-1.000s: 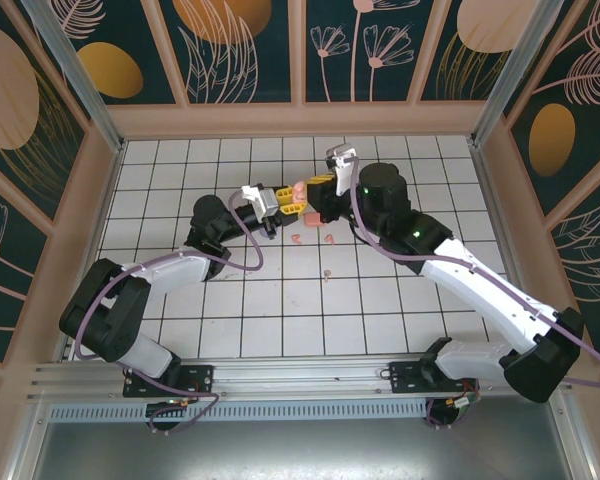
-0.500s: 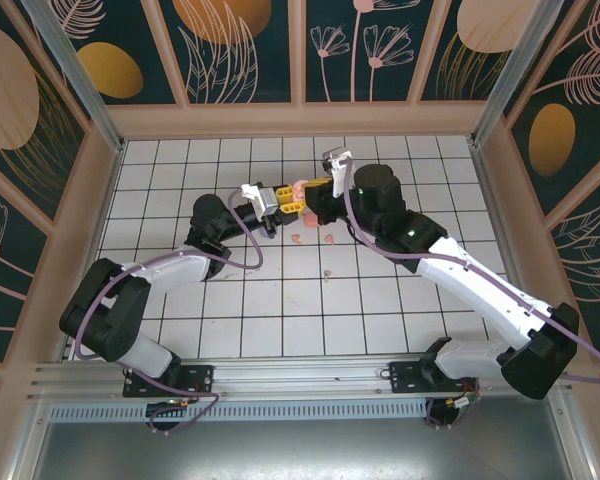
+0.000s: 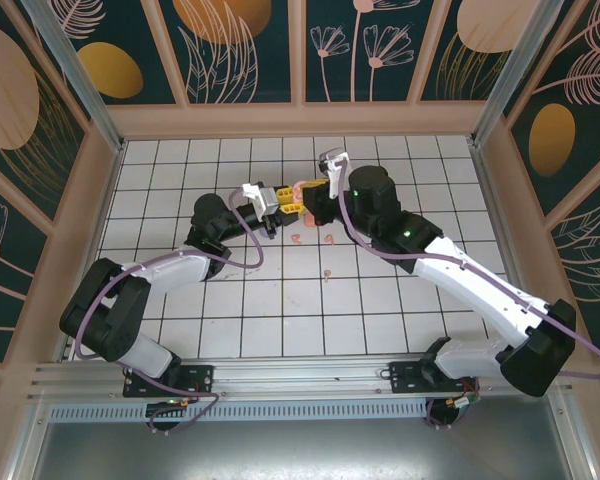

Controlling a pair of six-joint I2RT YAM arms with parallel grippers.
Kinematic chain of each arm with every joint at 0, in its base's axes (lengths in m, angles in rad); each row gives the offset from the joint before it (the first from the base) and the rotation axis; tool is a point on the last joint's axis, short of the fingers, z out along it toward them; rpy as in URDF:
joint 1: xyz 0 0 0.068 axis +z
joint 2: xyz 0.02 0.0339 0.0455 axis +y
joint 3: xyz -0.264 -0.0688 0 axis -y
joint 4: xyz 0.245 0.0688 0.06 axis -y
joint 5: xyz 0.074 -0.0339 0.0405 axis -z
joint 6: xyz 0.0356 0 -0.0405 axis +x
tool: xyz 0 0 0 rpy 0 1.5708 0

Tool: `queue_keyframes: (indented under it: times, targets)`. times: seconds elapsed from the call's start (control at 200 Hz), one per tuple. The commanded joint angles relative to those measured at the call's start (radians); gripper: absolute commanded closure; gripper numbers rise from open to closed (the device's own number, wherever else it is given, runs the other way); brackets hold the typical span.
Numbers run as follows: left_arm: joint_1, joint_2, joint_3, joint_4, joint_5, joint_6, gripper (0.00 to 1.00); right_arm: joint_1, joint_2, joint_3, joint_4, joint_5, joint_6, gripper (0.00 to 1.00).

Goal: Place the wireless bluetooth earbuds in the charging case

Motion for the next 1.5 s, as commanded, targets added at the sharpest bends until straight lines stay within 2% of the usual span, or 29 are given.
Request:
queue_keyframes:
  times: [0.0,0.23,0.591,0.846,1.126,1.356,1.496]
  targets:
    - [-0.005,-0.004,0.047,0.058,0.018,-0.018,1.0,0.032,0.033,0.005,-0.038,0.03,-0.029,0.86]
    - [-0.005,-0.006,0.053,0.046,0.015,-0.018,1.0,0.069,0.039,0.004,-0.066,0.115,-0.057,0.9]
    - [-0.005,-0.008,0.056,0.042,0.02,-0.022,1.0,0.067,0.034,0.005,-0.063,0.203,-0.047,0.9]
    - [-0.005,-0.014,0.058,0.037,0.02,-0.024,1.0,0.058,0.036,0.001,-0.073,0.204,-0.04,0.9]
    - [-0.005,-0.008,0.07,0.028,0.017,-0.032,1.0,0.085,0.042,-0.003,-0.083,0.146,-0.088,0.9]
    - [-0.005,-0.005,0.074,0.024,0.017,-0.039,1.0,0.131,0.095,0.036,-0.12,0.234,-0.131,0.9]
    - [-0.004,-0.003,0.076,0.018,0.015,-0.039,1.0,0.147,0.114,0.053,-0.13,0.279,-0.144,0.85]
